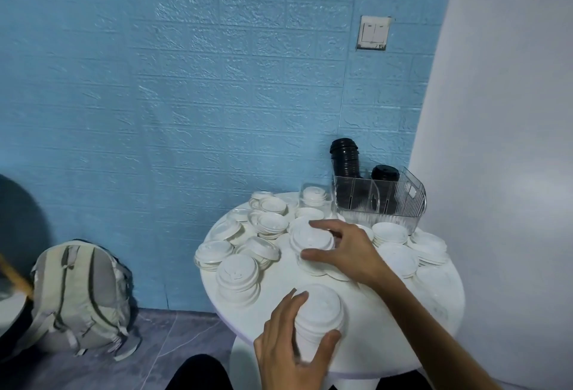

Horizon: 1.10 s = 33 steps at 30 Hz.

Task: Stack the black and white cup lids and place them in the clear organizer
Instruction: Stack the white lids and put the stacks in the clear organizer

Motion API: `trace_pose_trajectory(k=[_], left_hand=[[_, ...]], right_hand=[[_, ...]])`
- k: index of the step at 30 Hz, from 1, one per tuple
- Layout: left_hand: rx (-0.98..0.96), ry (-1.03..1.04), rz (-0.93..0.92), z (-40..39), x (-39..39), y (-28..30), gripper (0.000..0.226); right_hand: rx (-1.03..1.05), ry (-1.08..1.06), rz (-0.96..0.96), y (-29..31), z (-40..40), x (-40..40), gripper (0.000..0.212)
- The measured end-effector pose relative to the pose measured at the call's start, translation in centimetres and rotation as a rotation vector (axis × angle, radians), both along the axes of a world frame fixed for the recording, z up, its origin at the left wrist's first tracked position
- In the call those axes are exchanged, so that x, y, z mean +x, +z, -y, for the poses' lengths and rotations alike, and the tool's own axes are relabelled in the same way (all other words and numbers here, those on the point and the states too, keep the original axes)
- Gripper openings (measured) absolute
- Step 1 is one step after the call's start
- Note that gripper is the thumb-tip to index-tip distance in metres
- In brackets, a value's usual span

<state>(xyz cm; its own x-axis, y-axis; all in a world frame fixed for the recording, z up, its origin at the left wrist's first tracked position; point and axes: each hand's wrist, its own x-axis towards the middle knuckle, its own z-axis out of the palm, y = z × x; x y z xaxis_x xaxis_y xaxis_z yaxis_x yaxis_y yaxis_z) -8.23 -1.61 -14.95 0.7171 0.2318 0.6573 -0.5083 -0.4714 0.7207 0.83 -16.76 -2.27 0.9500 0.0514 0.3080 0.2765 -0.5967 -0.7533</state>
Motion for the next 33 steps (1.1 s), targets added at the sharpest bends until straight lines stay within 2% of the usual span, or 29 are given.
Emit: trace_pose_trajectory(k=[2,4,8,11,16,23,28,31,33], left_hand=[[-0.011,0.004,-0.006,0.1,-0.1,0.3,0.068],[-0.022,-0.001,-0.029,0.0,-0.3,0.4,0.071],[-0.143,-0.078,-0.154,0.1,-0.6,0.1,0.088],[-0.190,-0.086,-0.171,0.3,-0.9,0.7,0.094],[-0.154,-0.083,-0.194,0.1,-1.2,1.4,0.091],[-0.064,-0.131,-0.209,-0.4,-1.1,1.6,0.081],[0.000,-0.236,-0.290,-0.2,-0.6,1.8,0.092],[0.095,-0.186,-0.212,0.4,0.0,2.2,0.093],[0.086,-0.165,-0.184,0.9,0.3,2.8,0.086]], right_hand=[[0.171,0.066,-0.024,1.0,0.6,-2.5,0.065],[0.251,0.133,-0.038,1.1,0.8,-5.2,0.061],[0.188,0.150,-0.029,-1.5,0.4,-8.7,0.061],[0.103,0.130,0.006,-3.6,0.1,-9.6,0.059],[0.138,0.122,0.050,-5.3,-0.3,-9.5,0.067],[0.273,0.118,0.042,-7.0,-0.9,-9.6,0.056],[0.309,0.103,0.029,-7.6,-1.2,-9.9,0.056],[0.321,0.111,0.002,-7.6,-1.0,-9.9,0.059],[0.334,0.121,-0.031,-7.5,-0.8,-9.9,0.058]])
